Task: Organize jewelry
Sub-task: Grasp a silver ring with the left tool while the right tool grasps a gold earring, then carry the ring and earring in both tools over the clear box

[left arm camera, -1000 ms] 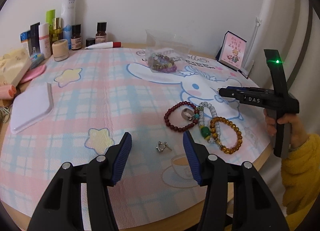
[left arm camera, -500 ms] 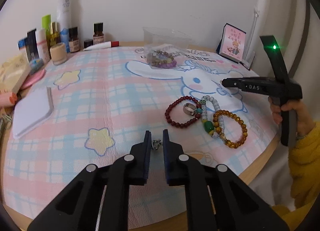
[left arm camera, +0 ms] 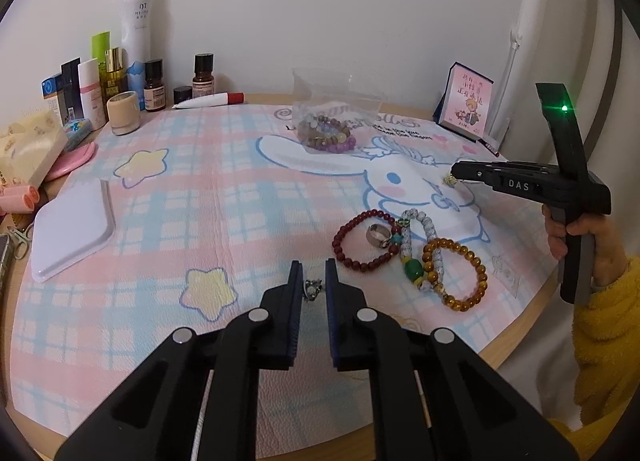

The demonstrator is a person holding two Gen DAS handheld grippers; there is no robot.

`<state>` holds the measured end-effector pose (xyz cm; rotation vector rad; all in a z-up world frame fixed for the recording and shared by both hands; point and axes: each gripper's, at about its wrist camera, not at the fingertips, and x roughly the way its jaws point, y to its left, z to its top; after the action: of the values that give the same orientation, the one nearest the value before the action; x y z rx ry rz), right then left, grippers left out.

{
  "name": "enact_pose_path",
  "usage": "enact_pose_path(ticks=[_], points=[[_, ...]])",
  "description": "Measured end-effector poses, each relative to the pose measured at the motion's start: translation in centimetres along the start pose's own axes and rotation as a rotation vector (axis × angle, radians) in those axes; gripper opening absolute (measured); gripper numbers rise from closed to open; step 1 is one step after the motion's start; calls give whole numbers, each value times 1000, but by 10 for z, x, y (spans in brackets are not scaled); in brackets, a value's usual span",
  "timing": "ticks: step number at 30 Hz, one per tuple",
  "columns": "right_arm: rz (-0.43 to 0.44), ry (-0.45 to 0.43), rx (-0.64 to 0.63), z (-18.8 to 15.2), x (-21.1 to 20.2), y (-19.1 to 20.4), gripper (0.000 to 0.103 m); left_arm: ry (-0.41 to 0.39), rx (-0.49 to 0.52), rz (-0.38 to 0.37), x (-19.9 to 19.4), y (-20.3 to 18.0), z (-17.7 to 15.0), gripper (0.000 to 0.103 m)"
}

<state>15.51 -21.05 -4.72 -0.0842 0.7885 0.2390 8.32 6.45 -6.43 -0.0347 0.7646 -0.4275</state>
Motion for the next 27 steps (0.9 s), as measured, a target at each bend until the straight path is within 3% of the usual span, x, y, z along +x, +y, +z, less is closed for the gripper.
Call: enact_pose_path(ticks=[14, 27], points=[[73, -122, -33, 28, -44, 17, 9, -62, -17, -59, -7, 0, 29, 11], [144, -183, -51, 70, -50, 41, 9, -127, 33, -87, 3, -17, 103, 11]])
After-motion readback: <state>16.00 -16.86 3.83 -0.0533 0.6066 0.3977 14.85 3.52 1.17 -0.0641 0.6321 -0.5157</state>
